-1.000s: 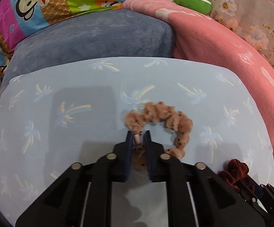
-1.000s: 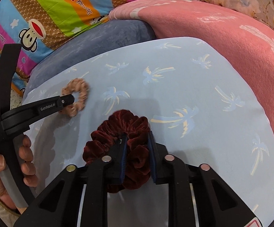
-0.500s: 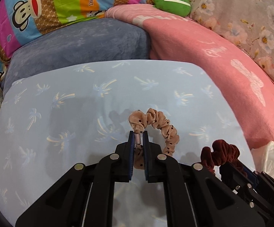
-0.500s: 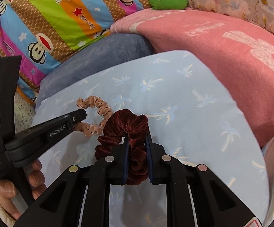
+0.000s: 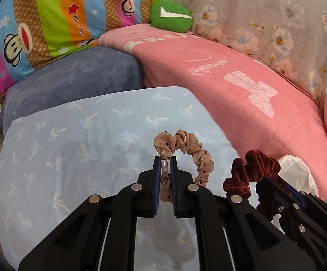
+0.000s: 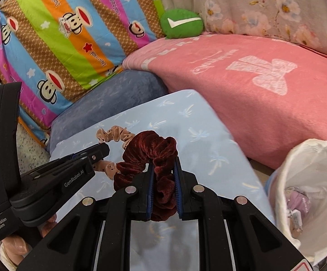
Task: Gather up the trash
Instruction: 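Lift both scrunchies and carry them over the trash bin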
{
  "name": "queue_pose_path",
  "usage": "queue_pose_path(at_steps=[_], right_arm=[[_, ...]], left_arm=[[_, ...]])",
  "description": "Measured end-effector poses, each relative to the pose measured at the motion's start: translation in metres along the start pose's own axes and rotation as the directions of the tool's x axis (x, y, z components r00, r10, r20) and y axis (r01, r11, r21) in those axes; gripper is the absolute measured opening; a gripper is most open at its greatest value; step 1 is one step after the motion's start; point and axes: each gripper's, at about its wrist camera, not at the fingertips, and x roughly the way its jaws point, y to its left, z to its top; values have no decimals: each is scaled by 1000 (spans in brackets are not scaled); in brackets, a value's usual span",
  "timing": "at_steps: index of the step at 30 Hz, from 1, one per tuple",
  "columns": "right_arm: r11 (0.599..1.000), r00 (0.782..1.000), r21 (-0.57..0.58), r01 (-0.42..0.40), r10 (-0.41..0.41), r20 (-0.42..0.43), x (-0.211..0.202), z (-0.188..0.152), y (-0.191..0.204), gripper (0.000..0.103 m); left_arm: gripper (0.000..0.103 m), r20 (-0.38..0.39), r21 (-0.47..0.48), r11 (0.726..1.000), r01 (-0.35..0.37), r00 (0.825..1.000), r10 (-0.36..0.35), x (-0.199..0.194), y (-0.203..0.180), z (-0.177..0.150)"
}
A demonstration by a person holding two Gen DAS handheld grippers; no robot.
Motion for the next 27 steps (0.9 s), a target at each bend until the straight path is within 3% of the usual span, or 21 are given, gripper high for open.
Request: queue_pose_path(at_steps=[27], right_arm=[[982, 987, 153, 111, -127, 100, -96, -17, -117, 15]], left_arm=[[9, 0, 194, 972, 133, 991, -136, -27, -137, -27]])
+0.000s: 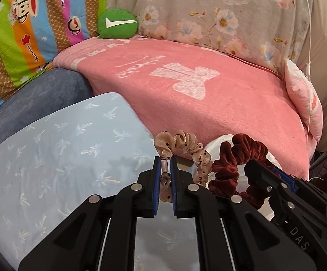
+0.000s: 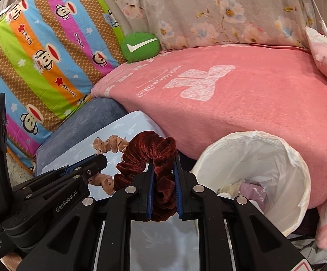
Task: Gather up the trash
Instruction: 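Lift both scrunchies and carry them over the trash bin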
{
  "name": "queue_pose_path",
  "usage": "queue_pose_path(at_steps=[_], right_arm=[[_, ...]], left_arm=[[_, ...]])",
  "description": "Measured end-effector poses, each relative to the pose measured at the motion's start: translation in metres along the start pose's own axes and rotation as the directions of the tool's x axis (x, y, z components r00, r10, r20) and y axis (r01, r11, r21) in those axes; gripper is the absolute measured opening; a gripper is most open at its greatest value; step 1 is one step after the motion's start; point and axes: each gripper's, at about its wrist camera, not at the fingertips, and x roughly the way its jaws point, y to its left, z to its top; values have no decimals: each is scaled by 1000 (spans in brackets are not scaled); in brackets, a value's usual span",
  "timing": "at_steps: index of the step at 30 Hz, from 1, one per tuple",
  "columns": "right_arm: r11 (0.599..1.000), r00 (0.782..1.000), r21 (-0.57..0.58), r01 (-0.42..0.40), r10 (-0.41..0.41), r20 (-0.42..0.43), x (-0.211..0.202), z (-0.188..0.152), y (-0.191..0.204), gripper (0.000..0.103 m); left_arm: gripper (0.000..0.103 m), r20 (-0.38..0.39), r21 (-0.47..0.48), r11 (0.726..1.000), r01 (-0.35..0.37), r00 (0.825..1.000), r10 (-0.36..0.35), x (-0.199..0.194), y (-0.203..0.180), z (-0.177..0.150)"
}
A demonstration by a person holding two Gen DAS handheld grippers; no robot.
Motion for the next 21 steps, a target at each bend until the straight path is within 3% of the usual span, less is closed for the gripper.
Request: queue_pose_path(at_steps=[21], right_arm=[[990, 995, 115, 81, -86, 40, -27, 2, -83, 15]], left_arm=[[9, -44, 99, 992, 72, 997, -68, 15, -71, 2]])
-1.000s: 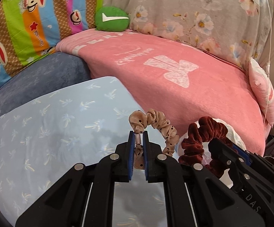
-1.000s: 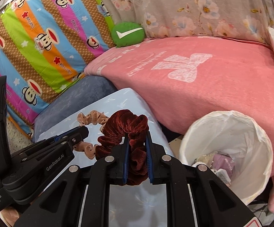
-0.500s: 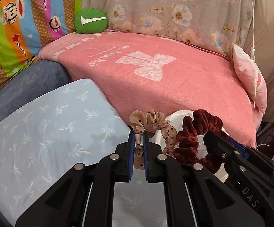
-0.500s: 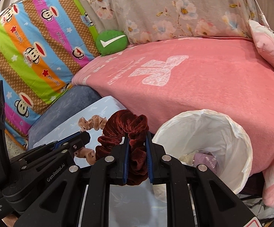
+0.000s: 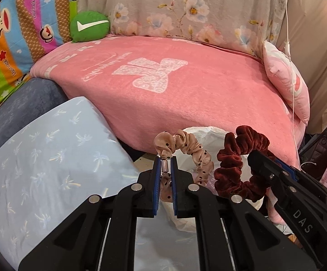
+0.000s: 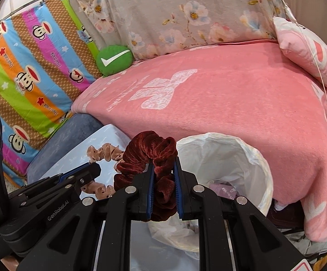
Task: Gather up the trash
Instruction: 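Lift both scrunchies and carry them over the trash bin, then open both tools to drop the scrunchies into the bin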
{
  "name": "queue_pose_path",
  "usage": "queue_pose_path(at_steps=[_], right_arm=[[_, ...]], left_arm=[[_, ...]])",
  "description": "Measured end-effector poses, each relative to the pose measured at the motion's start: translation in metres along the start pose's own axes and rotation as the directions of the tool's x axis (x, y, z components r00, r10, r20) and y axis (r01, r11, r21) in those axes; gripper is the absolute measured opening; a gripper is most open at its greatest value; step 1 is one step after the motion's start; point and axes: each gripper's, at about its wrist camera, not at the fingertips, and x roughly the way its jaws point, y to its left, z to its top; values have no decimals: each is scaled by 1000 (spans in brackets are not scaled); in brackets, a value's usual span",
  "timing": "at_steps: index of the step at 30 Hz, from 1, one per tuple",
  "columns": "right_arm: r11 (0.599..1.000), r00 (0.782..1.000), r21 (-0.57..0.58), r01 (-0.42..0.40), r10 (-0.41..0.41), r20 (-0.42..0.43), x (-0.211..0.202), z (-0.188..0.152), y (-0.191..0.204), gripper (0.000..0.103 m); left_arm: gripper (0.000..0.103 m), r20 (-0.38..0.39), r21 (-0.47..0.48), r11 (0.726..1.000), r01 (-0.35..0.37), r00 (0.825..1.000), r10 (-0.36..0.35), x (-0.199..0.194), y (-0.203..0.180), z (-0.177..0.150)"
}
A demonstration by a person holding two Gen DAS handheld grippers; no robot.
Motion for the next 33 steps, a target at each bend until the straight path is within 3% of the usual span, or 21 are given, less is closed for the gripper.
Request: queue_pose_path(at_steps=[21, 27, 31, 33], right_arm=[[998, 999, 47, 46, -45, -7, 7, 9, -38, 20], [998, 999, 50, 46, -46, -6, 9, 10, -40, 20], [998, 999, 50, 45, -45, -6, 10, 10, -40, 20], [998, 999, 48, 47, -46, -8, 10, 10, -39, 21]], left_arm=[[14, -65, 28, 998, 48, 997, -46, 27, -33, 5], [27, -67, 22, 999, 43, 997, -42, 29, -34, 6], [52, -55, 8, 999, 33, 998, -33, 28, -33, 6], [52, -49, 8, 1000, 29, 998, -29, 28, -31, 6]])
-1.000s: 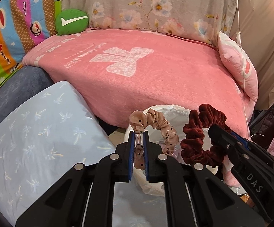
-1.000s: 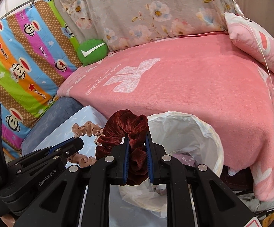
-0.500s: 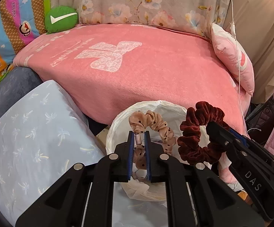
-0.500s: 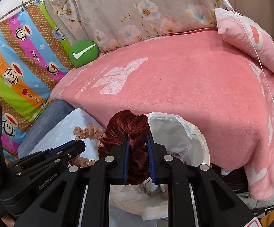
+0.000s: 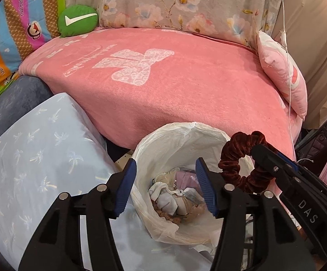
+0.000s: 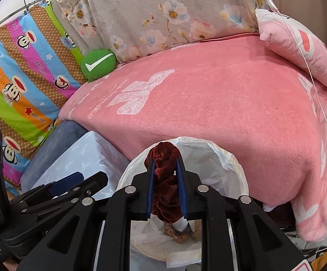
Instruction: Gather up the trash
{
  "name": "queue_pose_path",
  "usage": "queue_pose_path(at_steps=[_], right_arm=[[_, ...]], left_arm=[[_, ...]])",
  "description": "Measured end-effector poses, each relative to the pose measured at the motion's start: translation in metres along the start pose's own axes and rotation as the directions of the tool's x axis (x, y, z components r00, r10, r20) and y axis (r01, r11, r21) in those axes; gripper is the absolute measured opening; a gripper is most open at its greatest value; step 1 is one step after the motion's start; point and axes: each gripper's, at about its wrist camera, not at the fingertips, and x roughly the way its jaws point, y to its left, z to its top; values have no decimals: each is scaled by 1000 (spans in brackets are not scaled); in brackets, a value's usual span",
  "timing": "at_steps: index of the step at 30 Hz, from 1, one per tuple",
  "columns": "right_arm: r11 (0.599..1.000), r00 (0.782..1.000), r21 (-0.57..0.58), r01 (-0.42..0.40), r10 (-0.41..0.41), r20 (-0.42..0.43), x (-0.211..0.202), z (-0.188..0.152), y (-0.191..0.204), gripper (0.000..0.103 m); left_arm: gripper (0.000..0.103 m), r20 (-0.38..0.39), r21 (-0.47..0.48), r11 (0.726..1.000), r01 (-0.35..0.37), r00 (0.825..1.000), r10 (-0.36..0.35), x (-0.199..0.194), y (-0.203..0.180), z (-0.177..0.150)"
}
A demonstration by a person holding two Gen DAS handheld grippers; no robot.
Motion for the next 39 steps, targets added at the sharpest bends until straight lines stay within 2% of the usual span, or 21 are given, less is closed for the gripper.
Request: queue_pose_path(at_steps=[4, 10, 25, 29, 34, 39], right_arm=[[1000, 1000, -9, -2, 2, -19, 4, -1, 2, 27], [999, 996, -38, -1, -2, -92, 18, -16, 6, 27], [996, 994, -86, -16, 7, -109, 14, -27, 17, 30], [993, 994, -121, -4, -9, -109, 7, -32, 20, 30], [985, 995, -173, 8, -25, -101, -4, -39, 26, 33], [979, 995, -201, 11, -30, -92, -14, -45, 28, 34]], left_arm=[[52, -2, -11, 1000, -8, 1000, 8, 1, 5, -1], [53, -13, -35, 999, -23, 1000, 23, 2, 16, -9], [53, -22, -73, 996, -50, 999, 49, -2, 31, -24], [59, -4, -59, 996, -68, 998, 68, -9, 30, -29], [61, 8, -59, 995, -82, 997, 82, -17, 30, -36], [68, 25, -48, 992, -121, 992, 122, -25, 28, -43]])
